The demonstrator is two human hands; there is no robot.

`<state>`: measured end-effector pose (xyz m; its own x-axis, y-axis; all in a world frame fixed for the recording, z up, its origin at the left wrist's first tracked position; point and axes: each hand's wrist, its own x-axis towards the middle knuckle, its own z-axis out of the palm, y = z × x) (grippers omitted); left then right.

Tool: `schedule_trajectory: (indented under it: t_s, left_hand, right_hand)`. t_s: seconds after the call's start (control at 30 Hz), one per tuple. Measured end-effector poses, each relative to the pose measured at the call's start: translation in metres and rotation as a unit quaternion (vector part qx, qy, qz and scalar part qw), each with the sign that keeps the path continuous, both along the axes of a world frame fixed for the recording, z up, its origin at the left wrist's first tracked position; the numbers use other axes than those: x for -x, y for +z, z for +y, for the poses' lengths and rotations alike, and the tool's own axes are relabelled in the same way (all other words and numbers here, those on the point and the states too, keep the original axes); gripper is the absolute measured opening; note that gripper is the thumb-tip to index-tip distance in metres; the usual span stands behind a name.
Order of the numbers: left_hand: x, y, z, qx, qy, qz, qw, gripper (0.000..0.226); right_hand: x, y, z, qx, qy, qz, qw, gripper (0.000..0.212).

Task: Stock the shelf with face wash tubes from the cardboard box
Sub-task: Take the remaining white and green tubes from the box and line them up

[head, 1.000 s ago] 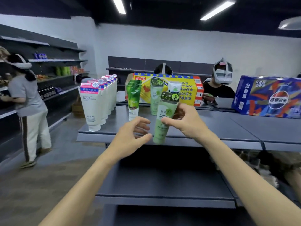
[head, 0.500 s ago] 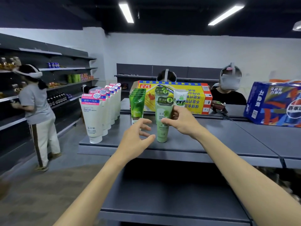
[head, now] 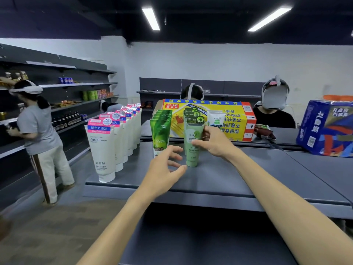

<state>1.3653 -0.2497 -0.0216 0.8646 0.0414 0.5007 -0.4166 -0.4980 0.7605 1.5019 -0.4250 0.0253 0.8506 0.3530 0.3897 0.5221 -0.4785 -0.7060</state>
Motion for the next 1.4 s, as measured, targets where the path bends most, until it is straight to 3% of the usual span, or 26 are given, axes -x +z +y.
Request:
schedule_trajectory:
  t_s: [1.2, 1.4]
  left_hand:
    - [-0.011, -0.003, -0.001, 0.010, -0.026, 0.006, 1.000, 0.037]
    - [-0.010, -0.003, 0.000, 0.007, -0.025, 0.007, 1.000, 0.038]
  right_hand:
    - [-0.027, 0.002, 0.006, 0.024, -0.012, -0.015, 1.000, 0.037]
    - [-0.029, 0.002, 0.006, 0.008, -0.015, -0.011, 1.000, 0.048]
